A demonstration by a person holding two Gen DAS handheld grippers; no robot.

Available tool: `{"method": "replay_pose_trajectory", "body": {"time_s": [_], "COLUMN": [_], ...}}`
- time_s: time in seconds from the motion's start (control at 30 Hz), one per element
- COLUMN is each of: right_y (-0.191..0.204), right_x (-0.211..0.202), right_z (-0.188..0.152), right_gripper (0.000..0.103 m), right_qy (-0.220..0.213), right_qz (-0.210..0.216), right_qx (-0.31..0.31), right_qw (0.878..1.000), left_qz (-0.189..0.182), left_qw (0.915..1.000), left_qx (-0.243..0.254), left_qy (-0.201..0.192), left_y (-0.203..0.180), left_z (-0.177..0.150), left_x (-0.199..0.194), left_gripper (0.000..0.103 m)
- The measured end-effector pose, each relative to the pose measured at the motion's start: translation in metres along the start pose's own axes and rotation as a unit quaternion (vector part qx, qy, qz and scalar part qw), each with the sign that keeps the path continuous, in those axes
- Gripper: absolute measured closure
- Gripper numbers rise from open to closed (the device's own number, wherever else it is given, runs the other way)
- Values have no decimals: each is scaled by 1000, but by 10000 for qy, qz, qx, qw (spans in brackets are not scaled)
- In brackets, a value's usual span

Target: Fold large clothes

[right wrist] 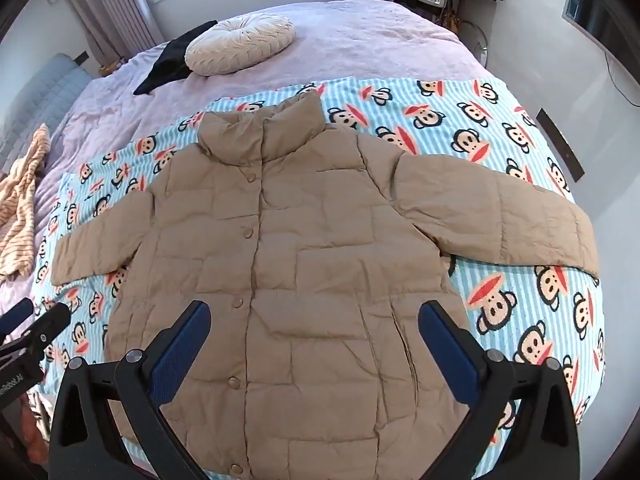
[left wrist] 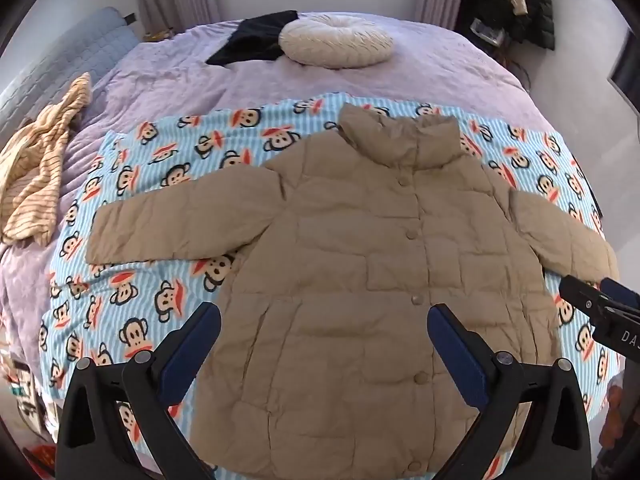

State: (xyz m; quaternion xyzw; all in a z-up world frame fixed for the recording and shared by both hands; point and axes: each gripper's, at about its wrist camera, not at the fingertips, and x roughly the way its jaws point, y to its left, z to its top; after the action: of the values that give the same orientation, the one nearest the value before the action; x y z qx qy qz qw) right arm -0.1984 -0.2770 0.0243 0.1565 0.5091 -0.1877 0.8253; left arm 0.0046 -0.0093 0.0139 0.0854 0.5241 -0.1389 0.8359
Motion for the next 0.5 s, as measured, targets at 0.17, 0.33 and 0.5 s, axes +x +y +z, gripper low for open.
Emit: {"method": "replay_pose_trajectory", "body": {"time_s": [0.17,0.33,0.5], "right_y": [6,11,17], "right_x": [1,4,7], "right_z": [-2,1,9], "right_gripper": [0,0,0], "right_qy": [-22,3,31], "right_qz": [1,-41,-115], "right_qx": [-15,-22,-36], "right_qw": [10000,10000,9999], "left_qz": [72,94,148], "left_qw": [10000,9999,9998], "left_qx": [26,44,3], "left_qy": [-29,55,148], "left_y": [0,2,4], "left_z": [5,6,9], "left_x": [1,7,14], "left_gripper": [0,0,0]}}
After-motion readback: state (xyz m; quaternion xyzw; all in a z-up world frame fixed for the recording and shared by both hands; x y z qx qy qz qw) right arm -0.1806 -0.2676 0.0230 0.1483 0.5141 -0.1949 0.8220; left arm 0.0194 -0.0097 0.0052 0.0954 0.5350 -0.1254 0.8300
